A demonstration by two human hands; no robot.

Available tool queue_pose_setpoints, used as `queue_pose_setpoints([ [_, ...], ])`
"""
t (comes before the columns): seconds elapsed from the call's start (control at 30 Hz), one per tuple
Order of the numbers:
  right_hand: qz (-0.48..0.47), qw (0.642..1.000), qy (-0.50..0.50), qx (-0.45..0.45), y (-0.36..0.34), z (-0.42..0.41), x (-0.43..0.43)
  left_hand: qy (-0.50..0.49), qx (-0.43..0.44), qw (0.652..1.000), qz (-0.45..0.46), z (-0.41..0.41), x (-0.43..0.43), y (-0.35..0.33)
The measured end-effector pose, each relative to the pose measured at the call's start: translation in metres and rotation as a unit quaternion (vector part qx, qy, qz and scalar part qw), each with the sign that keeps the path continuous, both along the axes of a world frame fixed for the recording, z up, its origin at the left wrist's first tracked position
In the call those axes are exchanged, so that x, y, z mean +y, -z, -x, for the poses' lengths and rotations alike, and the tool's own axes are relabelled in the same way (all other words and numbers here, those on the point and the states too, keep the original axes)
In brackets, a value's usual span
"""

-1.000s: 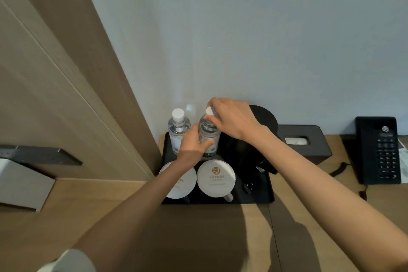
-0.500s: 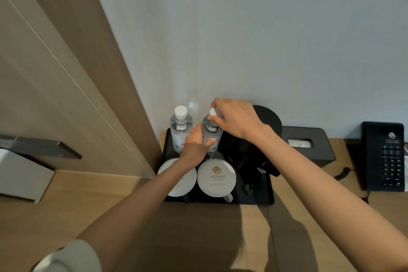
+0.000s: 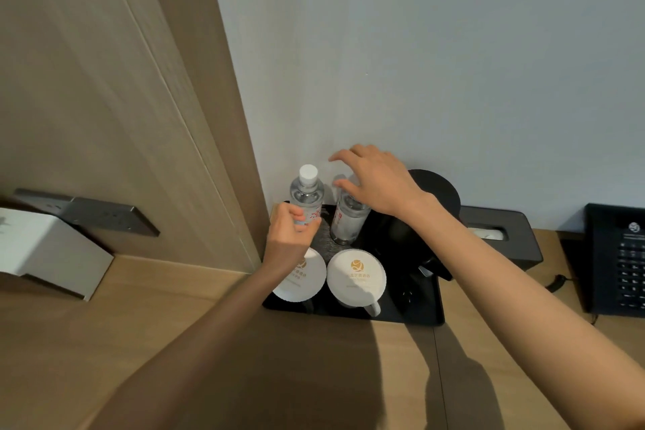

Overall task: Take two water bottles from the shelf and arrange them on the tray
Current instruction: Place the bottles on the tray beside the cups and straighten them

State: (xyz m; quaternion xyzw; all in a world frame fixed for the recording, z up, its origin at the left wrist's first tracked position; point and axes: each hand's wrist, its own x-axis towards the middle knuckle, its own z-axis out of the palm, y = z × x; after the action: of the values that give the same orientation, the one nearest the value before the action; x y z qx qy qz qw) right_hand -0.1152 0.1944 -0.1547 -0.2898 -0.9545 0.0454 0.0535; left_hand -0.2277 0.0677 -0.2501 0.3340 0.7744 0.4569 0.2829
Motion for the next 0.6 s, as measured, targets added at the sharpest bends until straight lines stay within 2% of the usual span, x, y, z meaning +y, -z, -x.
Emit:
queue_pose_setpoints([
  [0.1,0.06,0.997,-0.04,-0.014,-0.006,0.026,-0.007,-0.029,-0.024,0.999,0.032,0.008,0.01,0.003],
  [0.17,0.086,0.994,-0.054,-0.05,-0.006,0.04,-0.005,-0.014,-0.042,0.998,0.042,0.014,0.019,0.005],
  [0.27,0.07,0.99,-0.067,-0.104,-0.005,0.052,0.0,0.01,-0.04,0.999,0.033,0.022,0.027,0.009],
  [0.43,0.051,0.987,-0.094,-0.117,-0.006,0.056,0.003,0.028,-0.018,0.999,0.0,0.028,0.028,0.006],
  [0.6,0.027,0.989,-0.097,-0.112,-0.001,0.057,0.003,0.036,-0.033,0.998,-0.038,0.031,0.022,0.006],
])
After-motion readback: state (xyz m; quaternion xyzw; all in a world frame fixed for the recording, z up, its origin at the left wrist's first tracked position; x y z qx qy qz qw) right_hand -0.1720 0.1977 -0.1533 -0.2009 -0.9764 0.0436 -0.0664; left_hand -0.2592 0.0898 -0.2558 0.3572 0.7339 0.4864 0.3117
